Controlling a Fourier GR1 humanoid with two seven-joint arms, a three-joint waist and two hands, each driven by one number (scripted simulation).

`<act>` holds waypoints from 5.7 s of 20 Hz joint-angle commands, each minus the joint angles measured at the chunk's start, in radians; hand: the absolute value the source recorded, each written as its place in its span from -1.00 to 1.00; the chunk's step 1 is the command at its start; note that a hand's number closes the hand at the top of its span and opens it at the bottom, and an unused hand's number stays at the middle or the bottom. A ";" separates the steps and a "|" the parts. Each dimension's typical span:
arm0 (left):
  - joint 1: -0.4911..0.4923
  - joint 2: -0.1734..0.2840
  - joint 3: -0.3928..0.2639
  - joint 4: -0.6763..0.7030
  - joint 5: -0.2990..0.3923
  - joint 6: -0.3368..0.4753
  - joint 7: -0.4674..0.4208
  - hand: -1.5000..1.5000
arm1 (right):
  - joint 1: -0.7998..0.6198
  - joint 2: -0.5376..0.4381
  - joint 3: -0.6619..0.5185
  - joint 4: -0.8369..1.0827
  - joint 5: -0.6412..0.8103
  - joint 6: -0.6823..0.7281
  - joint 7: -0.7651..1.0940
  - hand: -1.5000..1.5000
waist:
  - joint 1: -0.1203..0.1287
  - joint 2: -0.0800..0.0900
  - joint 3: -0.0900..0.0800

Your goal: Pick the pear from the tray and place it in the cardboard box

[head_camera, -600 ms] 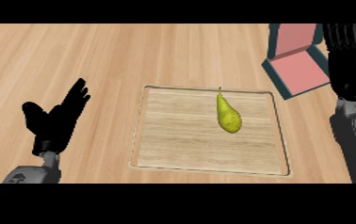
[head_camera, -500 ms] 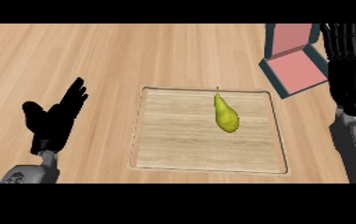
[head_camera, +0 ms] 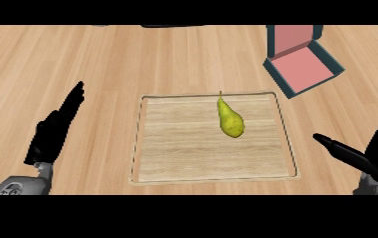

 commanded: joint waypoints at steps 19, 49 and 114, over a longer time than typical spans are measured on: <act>-0.067 -0.082 -0.068 0.122 -0.133 0.023 -0.084 0.00 | 0.668 0.069 0.349 -0.659 0.873 -0.227 0.284 -1.00 | 0.045 -0.004 -0.015; -0.049 -0.115 0.076 0.161 -0.201 -0.097 -0.138 0.00 | 0.218 0.227 0.491 -0.534 1.365 -0.070 0.914 -1.00 | 0.052 -0.006 -0.012; -0.085 -0.196 0.118 0.078 -0.298 -0.209 -0.120 0.00 | -0.620 0.174 0.111 0.342 1.596 0.000 1.718 1.00 | 0.157 0.042 -0.020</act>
